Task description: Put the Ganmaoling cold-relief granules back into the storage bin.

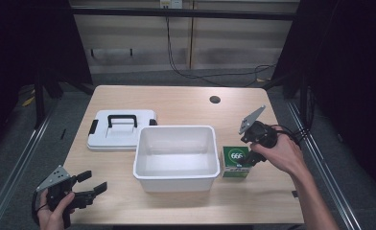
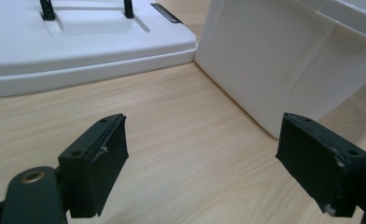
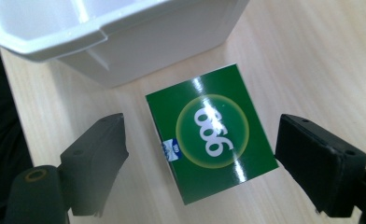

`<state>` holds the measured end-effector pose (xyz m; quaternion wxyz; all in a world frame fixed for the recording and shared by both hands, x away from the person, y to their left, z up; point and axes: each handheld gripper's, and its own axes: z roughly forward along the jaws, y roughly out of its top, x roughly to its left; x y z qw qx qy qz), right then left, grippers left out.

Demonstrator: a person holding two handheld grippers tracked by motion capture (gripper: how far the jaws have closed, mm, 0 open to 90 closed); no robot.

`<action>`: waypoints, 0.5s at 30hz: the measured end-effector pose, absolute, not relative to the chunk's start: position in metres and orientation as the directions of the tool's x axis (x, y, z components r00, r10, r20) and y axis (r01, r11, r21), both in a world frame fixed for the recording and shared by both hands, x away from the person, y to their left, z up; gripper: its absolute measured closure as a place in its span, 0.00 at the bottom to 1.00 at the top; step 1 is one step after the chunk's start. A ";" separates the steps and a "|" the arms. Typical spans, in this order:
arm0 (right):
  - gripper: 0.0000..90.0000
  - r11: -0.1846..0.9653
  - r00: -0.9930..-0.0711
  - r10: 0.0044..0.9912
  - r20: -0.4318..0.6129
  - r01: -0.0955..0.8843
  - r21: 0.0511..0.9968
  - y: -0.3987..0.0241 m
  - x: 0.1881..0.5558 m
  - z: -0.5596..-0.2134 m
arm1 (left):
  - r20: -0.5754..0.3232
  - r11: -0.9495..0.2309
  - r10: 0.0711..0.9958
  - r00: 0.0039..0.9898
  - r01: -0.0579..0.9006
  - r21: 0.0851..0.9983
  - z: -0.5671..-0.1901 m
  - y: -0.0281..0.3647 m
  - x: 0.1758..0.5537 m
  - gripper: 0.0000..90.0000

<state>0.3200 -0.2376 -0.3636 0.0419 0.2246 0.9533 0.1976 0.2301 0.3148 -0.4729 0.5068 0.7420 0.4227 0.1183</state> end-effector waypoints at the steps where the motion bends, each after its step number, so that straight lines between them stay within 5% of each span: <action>1: 0.18 0.832 -0.895 0.445 0.019 0.421 0.361 -0.236 0.322 -0.364 | -0.252 -0.129 0.748 0.614 0.508 0.852 -0.473 0.315 0.230 0.18; 15: 0.11 0.935 -0.964 0.265 0.004 0.258 0.245 -0.220 0.333 -0.384 | -0.260 -0.121 0.748 0.610 0.512 0.851 -0.473 0.315 0.230 0.18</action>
